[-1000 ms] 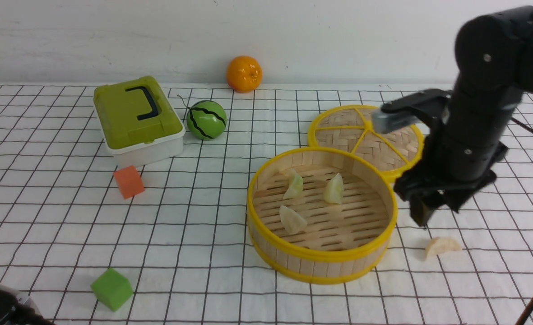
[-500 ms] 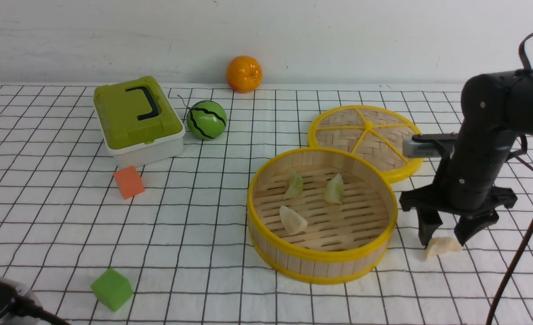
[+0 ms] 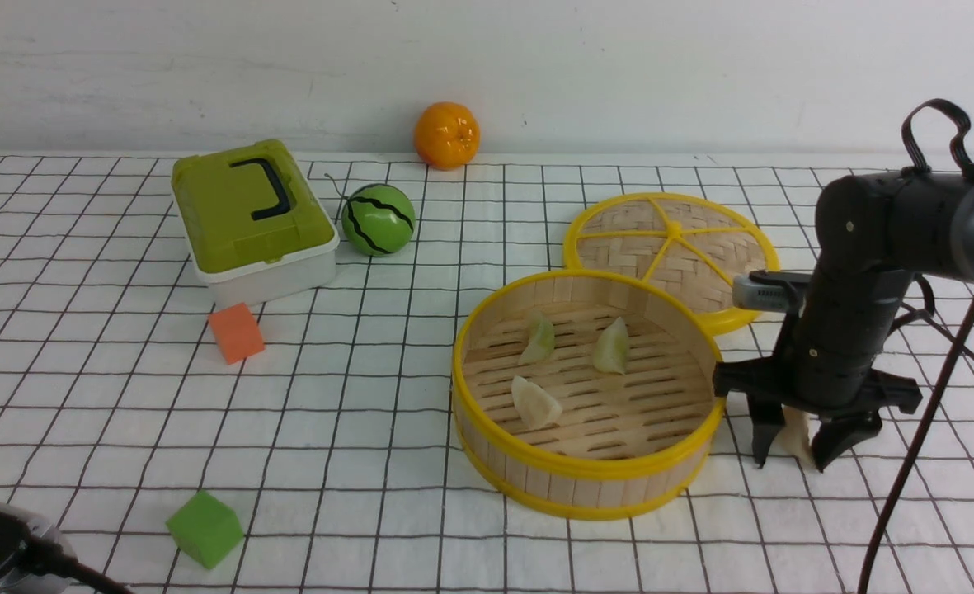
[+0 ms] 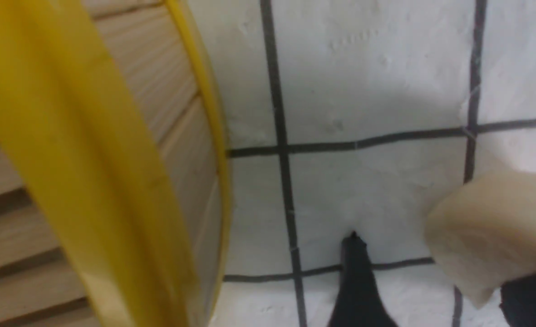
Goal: Put the dumplings into the steamer on the table with the white tablecloth.
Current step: 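Reach for and grasp a dumpling lying on the table beside the steamer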
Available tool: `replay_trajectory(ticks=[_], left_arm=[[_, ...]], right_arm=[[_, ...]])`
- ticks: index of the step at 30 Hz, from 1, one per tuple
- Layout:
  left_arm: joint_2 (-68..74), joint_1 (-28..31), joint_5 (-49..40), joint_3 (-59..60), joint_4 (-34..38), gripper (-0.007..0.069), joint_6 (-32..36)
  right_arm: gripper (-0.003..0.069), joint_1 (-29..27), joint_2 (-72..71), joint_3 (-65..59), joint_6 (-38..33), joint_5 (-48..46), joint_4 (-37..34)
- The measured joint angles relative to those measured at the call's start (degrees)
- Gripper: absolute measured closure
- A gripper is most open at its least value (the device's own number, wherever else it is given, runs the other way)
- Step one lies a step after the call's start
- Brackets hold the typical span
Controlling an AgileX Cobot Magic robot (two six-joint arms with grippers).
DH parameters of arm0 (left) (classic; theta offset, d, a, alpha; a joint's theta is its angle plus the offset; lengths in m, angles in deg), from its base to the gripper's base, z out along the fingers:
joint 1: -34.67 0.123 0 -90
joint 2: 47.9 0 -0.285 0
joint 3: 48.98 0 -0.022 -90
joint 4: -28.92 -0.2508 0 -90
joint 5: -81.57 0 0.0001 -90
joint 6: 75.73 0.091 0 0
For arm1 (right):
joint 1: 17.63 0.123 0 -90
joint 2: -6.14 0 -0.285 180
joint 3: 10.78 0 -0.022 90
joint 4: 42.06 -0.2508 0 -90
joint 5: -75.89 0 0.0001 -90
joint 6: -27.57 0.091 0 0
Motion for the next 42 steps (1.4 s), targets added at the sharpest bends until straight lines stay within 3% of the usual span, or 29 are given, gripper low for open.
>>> replay_trajectory(ticks=[3,8,12,15,16,17,19,21,24,28,32,35,42], left_arm=[[0.0,0.0,0.1,0.0,0.0,0.0568,0.0],[0.0,0.0,0.1,0.0,0.0,0.0568,0.0],[0.0,0.0,0.1,0.0,0.1,0.0568,0.0],[0.0,0.0,0.1,0.0,0.1,0.0568,0.0],[0.0,0.0,0.0,0.0,0.2,0.0568,0.0],[0.0,0.0,0.0,0.0,0.2,0.0568,0.0],[0.0,0.0,0.0,0.0,0.2,0.0568,0.0],[0.0,0.0,0.0,0.0,0.2,0.0568,0.0],[0.0,0.0,-0.1,0.0,0.2,0.0568,0.0],[0.0,0.0,-0.2,0.0,0.2,0.0568,0.0],[0.0,0.0,-0.2,0.0,0.2,0.0568,0.0],[0.0,0.0,0.1,0.0,0.3,0.0568,0.0],[0.0,0.0,0.5,0.0,0.2,0.0568,0.0]], right_arm=[[0.0330,0.0,0.0,0.0,-0.8,0.0,-0.1],[0.0519,0.0,-0.2,0.0,-2.2,-0.2,1.5],[0.0574,0.0,-0.7,0.7,-3.0,-1.6,3.3],[0.0553,0.0,-0.9,1.0,-4.0,-2.0,3.3],[0.0496,0.0,-0.9,1.6,-4.5,-2.1,3.0],[0.0488,0.0,-0.9,1.7,-4.5,-2.1,3.0],[0.0358,0.0,-0.9,1.9,-4.7,-2.1,2.3],[0.0306,0.0,-0.9,1.9,-4.7,-2.1,2.2],[0.0140,-0.1,-0.9,1.9,-4.7,-2.1,2.1],[0.0055,-1.1,-0.9,1.9,-3.9,-0.9,0.8],[0.0052,-3.2,-0.9,2.4,-3.1,1.6,-3.0],[0.0102,-4.4,-0.9,2.6,-2.8,5.9,-7.3],[0.0153,-4.4,-0.9,2.6,-3.2,10.3,-8.8]])
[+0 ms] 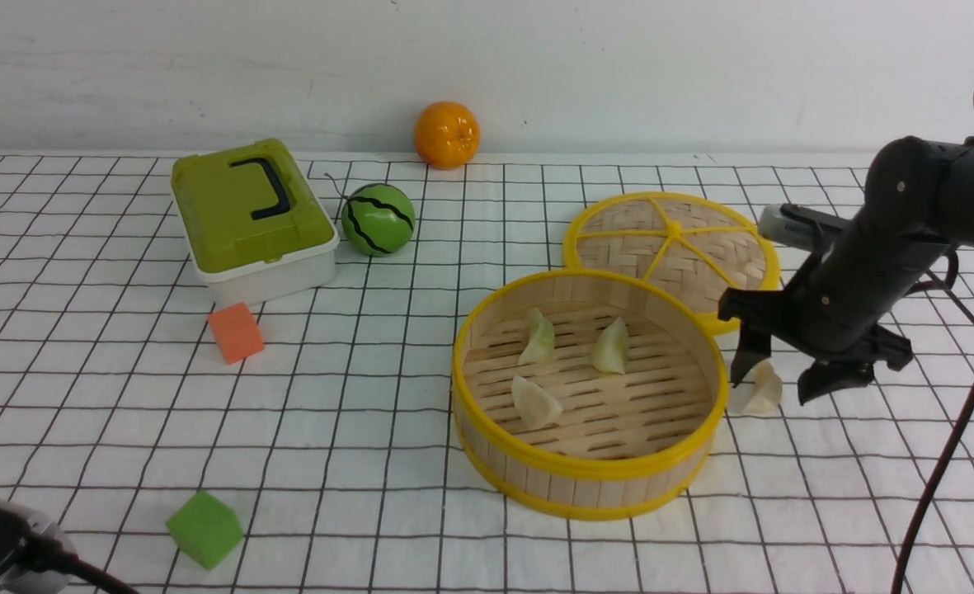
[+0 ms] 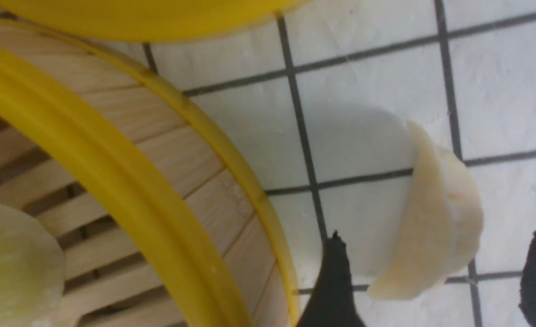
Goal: Put the dumplings into the steamer on the table with the white tablecloth.
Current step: 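Reach for and grasp a dumpling lying on the table beside the steamer, then place the dumpling in the bamboo steamer basket with the right gripper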
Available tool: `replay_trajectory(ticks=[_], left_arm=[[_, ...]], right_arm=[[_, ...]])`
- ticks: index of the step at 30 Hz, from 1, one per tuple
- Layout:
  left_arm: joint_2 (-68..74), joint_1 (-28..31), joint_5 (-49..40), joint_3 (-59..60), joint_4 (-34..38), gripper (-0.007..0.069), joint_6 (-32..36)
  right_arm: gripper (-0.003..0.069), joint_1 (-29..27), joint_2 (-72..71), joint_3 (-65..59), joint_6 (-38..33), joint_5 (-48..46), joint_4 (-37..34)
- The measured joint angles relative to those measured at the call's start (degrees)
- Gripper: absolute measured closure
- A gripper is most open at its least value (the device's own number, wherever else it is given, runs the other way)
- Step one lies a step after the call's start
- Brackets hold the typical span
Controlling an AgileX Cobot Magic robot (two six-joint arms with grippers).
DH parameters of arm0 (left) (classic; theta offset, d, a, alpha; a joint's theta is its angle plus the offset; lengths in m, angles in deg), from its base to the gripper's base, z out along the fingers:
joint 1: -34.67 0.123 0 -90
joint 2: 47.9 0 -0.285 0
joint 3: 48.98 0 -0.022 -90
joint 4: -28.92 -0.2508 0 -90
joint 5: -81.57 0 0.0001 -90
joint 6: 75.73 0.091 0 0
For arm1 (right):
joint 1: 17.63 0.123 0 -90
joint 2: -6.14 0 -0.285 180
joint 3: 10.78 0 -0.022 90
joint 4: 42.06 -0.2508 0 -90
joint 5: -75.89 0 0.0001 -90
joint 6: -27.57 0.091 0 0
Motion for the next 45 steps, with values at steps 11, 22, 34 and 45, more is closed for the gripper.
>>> replay_trajectory(ticks=[11,22,34,45], left_arm=[[0.0,0.0,1.9,0.0,0.0,0.0568,0.0],[0.0,0.0,1.9,0.0,0.0,0.0568,0.0],[0.0,0.0,2.9,0.0,0.0,0.0568,0.0],[0.0,0.0,1.7,0.0,0.0,0.0561,0.0]], right_arm=[[0.0181,-0.1,2.6,0.5,-0.3,1.6,1.6],[0.0494,0.0,2.2,5.2,-6.5,-6.1,2.9],[0.0494,15.1,-5.0,13.0,-15.4,-18.6,2.4],[0.0494,20.8,2.5,13.0,-9.5,-13.7,3.6]])
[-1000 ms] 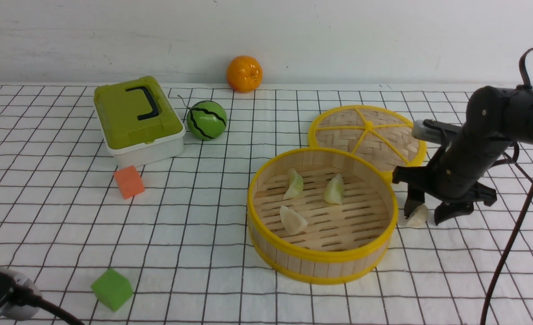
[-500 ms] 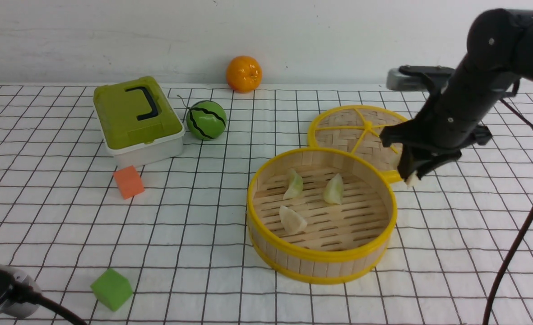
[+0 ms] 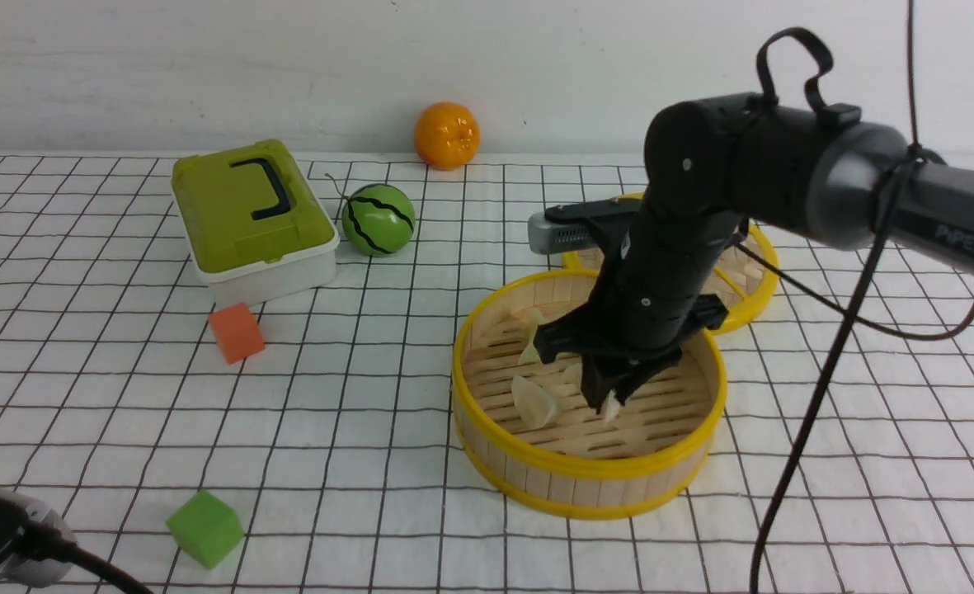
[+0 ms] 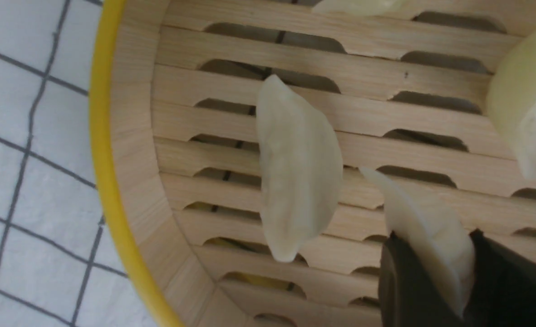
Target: Put the dumplings into the steamer on the table with the white tablecloth.
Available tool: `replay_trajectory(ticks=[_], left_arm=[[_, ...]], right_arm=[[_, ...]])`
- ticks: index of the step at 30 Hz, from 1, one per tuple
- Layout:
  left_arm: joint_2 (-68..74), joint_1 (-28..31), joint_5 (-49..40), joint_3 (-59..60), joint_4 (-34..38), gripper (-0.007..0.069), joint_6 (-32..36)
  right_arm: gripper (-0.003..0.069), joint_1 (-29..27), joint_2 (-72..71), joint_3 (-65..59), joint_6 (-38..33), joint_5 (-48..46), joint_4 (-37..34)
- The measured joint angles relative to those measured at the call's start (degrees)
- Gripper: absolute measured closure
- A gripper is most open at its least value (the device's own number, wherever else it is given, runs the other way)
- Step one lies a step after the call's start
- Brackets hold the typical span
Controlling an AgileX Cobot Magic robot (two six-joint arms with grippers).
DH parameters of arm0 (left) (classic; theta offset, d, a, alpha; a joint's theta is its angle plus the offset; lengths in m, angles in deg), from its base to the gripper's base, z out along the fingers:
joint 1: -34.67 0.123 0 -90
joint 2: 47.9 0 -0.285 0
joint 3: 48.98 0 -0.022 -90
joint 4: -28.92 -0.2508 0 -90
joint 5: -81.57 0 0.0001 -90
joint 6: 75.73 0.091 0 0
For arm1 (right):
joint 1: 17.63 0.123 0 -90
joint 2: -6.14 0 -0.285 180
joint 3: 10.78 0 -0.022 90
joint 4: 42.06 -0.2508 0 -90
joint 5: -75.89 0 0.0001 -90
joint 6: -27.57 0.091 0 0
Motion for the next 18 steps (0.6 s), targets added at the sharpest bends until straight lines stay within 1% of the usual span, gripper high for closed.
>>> replay_trajectory(ticks=[2,6,7,9,10,12,13,16,18], left_arm=[[0.0,0.0,-0.4,0.0,0.0,0.0558,0.0],[0.0,0.0,-0.4,0.0,0.0,0.0552,0.0],[0.0,0.0,-0.4,0.0,-0.1,0.0552,0.0],[0.0,0.0,-0.4,0.0,-0.2,0.0552,0.0],[0.0,0.0,-0.4,0.0,-0.2,0.0552,0.0],[0.0,0.0,-0.4,0.0,-0.2,0.0552,0.0],[0.0,0.0,-0.4,0.0,-0.2,0.0551,0.0],[0.0,0.0,-0.3,0.0,-0.2,0.0550,0.0],[0.0,0.0,-0.3,0.0,-0.2,0.0548,0.0]], right_arm=[[0.0490,0.1,1.4,0.0,0.1,0.0,0.2],[0.0426,0.1,2.1,0.0,0.1,0.1,0.2],[0.0375,0.1,2.1,0.0,0.1,0.1,0.2],[0.0312,0.1,2.1,0.0,0.1,0.1,0.2],[0.0285,0.1,2.1,0.0,0.1,0.1,0.2],[0.0263,0.1,1.9,0.0,0.1,-0.1,0.2],[0.0237,0.1,1.0,-0.1,-0.1,-0.7,0.2],[0.0228,0.1,-1.3,-0.1,-1.0,-1.7,0.2],[0.0236,0.2,-6.8,-0.1,-3.7,-3.0,0.2]])
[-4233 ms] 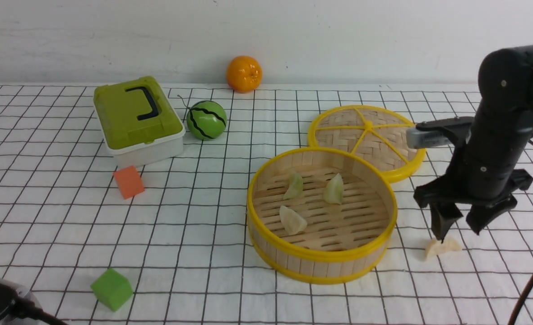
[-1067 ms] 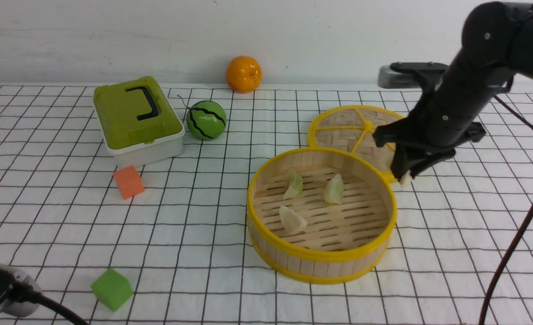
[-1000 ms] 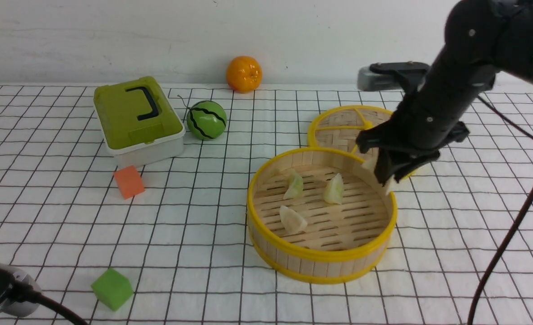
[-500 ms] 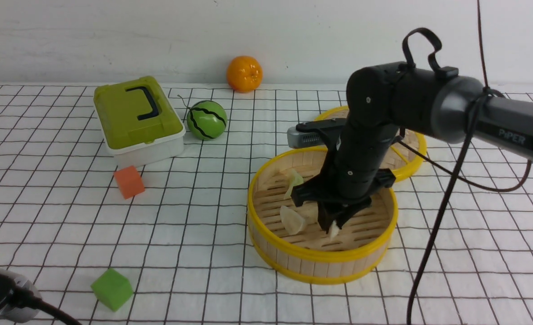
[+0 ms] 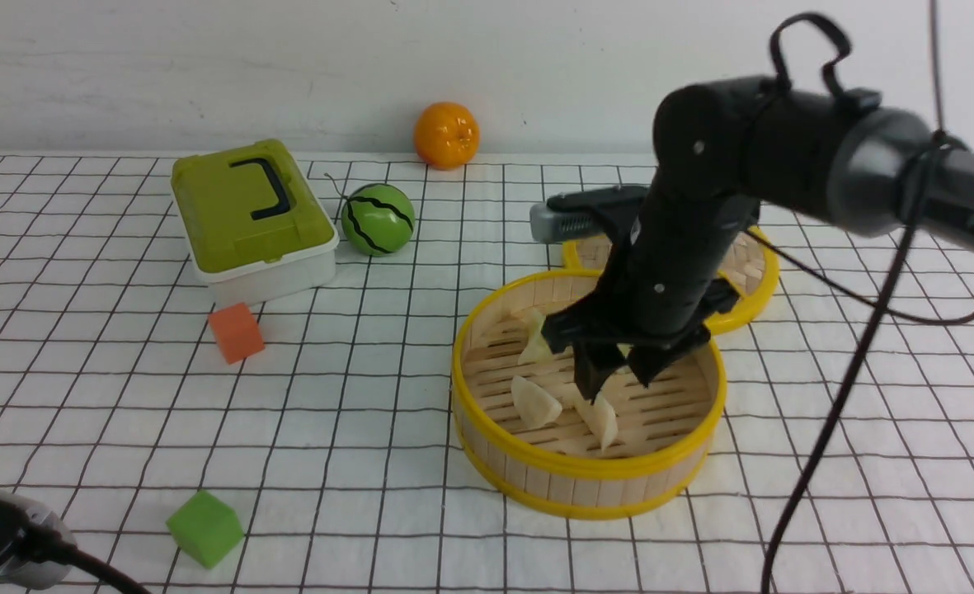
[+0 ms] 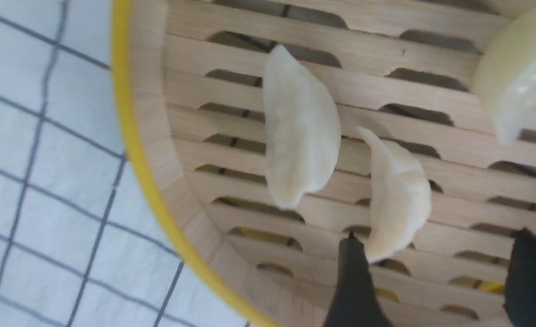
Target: Put the dumplings into the steamer on the table with the white tablecloth.
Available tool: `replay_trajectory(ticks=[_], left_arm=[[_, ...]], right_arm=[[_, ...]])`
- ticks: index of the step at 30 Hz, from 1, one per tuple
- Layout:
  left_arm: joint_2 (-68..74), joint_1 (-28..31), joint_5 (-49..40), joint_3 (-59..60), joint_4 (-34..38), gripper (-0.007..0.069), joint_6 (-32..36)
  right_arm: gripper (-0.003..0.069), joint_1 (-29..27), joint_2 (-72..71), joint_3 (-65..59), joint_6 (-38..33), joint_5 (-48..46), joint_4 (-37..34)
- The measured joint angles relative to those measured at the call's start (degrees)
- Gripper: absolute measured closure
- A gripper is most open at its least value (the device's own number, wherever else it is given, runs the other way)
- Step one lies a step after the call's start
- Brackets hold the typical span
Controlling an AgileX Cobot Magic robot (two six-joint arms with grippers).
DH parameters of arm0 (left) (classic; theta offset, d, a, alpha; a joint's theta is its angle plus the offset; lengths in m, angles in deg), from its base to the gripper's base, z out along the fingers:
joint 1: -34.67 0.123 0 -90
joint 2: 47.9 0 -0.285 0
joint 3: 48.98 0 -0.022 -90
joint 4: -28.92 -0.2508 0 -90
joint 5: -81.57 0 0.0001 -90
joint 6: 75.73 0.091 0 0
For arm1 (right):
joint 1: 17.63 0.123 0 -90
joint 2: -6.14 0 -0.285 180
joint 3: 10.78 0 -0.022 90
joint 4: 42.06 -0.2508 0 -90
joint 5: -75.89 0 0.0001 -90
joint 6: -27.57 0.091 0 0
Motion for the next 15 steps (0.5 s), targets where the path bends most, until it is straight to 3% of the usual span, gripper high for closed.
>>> replay_trajectory(ticks=[4,15], left_arm=[[0.0,0.0,0.0,0.0,0.0,0.0544,0.0],[0.0,0.0,0.0,0.0,0.0,0.0531,0.0]], right_arm=[[0.0274,0.5,-7.4,-0.8,-2.6,0.4,-0.1],[0.0570,1.1,-41.2,-27.5,-5.7,20.3,-2.4]])
